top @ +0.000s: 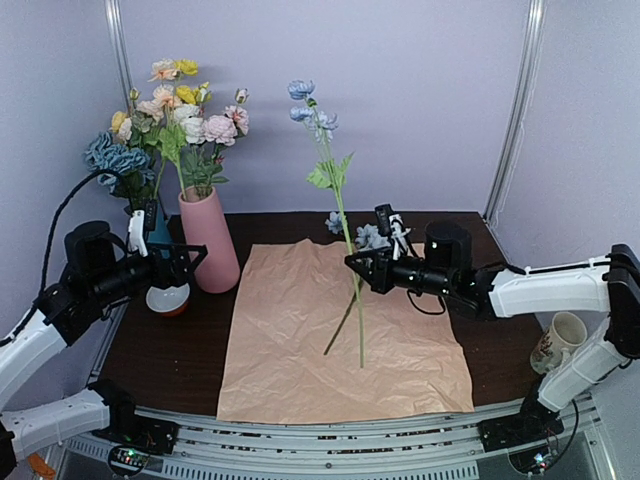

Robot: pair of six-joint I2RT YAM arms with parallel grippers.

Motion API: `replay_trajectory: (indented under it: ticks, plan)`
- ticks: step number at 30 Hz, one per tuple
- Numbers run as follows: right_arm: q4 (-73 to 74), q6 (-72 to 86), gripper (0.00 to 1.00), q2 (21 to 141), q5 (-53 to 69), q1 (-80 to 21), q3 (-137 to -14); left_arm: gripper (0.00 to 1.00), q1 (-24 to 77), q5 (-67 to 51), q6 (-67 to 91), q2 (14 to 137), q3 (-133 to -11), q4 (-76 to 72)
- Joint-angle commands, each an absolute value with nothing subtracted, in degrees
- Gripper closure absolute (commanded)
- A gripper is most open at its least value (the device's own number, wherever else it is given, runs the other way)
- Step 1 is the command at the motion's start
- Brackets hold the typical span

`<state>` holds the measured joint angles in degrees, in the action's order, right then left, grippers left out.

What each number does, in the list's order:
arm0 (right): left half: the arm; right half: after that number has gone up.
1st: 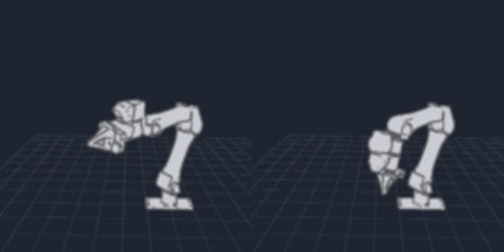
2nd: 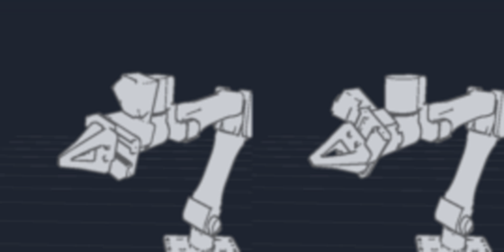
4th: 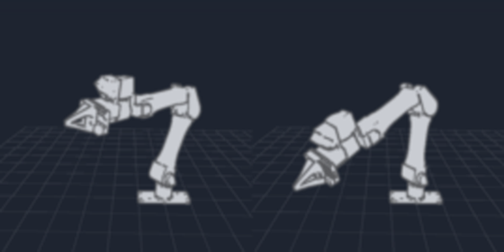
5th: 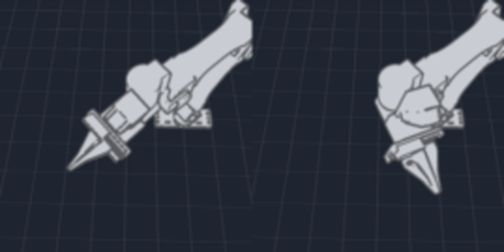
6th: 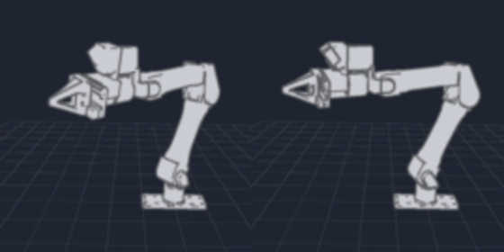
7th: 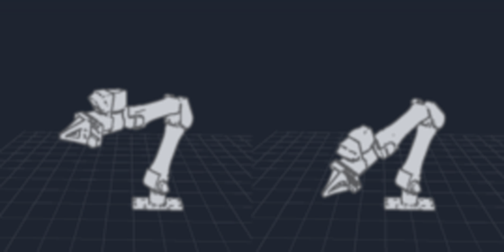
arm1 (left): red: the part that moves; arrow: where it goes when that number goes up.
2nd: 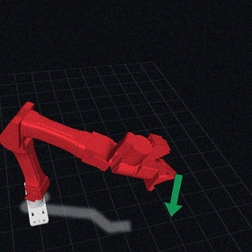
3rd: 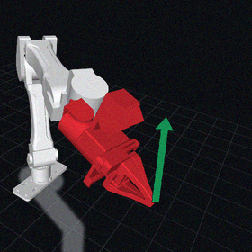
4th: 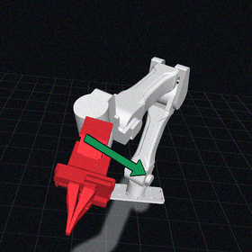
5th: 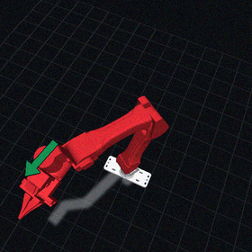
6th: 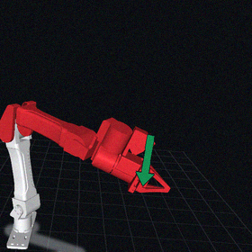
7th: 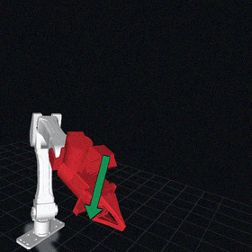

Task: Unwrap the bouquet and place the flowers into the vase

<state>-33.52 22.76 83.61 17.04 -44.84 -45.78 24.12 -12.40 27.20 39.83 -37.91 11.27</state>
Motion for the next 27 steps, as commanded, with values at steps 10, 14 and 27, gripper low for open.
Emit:
replay_trajectory:
  ticks: [10,14,27]
  plan:
    - [-40.87,22.07,1.00,85.34,17.65,-48.59,-42.54,0.12,45.51,-4.79,29.13,61.69,-44.38,-7.63]
    - [-41.19,20.75,1.00,85.39,18.96,-50.12,-42.34,0.14,49.14,-4.96,29.84,69.99,-46.49,-15.10]
    - [-40.36,17.53,1.00,84.82,19.71,-53.31,-42.39,0.36,53.68,-8.74,32.47,85.25,-55.75,-27.40]
